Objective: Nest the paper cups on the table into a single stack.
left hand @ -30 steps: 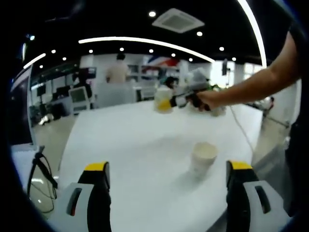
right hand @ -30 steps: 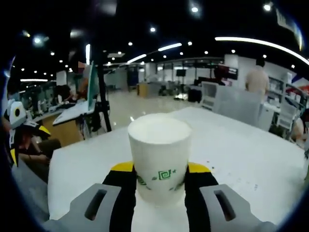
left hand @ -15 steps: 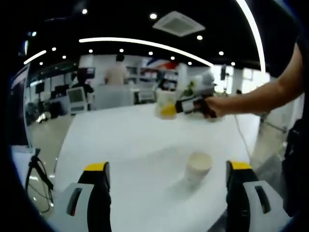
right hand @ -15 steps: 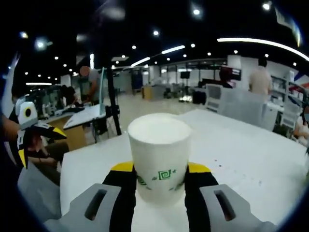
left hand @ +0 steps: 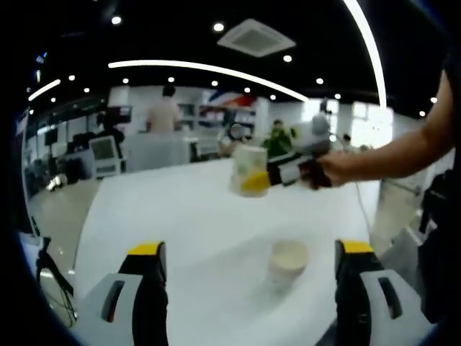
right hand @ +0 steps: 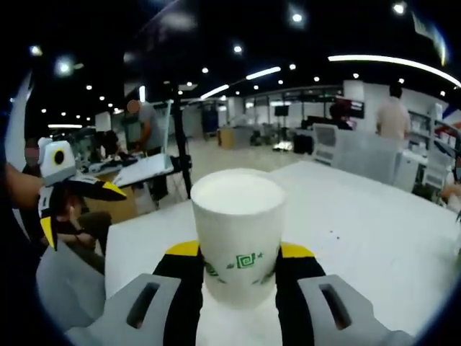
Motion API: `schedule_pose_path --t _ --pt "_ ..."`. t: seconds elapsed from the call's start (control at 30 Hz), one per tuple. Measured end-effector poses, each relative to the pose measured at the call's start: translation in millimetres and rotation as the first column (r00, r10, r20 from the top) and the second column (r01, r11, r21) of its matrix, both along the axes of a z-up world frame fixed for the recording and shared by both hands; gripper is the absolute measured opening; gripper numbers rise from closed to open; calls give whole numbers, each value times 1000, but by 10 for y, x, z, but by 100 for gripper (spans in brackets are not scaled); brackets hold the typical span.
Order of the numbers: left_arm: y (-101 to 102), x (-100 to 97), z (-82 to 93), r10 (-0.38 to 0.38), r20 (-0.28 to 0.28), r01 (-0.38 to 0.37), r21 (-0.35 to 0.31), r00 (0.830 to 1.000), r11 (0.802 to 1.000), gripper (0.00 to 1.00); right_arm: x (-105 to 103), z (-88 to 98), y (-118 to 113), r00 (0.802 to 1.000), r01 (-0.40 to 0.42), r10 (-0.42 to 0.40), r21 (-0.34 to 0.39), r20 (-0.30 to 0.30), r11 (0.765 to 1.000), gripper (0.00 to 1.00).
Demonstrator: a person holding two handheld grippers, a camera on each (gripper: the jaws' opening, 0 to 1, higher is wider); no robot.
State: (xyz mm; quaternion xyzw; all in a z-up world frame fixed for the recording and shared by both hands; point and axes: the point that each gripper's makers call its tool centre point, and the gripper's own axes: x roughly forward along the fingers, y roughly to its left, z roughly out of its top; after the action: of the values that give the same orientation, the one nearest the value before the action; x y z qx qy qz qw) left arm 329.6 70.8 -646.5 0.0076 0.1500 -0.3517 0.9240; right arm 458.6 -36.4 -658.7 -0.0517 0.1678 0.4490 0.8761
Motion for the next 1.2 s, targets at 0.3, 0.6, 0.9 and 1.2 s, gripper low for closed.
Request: schedule_pose_path --t 0.3,0.6,0.9,1.2 --pt "-108 30 182 -23 23 24 -23 999 999 93 -335 69 73 999 -40 41 22 -21 999 36" --pt "-210 43 309 -43 39 44 -25 998 999 89 -603 131 192 996 -80 81 23 -28 997 36" --pt "-325 88 502 -57 48 61 -80 997 995 83 -849 161 282 993 -116 116 18 -30 993 36" --pt "-530 77 534 -115 71 118 -33 991 993 76 -1180 84 390 970 -221 219 -4 -103 975 35"
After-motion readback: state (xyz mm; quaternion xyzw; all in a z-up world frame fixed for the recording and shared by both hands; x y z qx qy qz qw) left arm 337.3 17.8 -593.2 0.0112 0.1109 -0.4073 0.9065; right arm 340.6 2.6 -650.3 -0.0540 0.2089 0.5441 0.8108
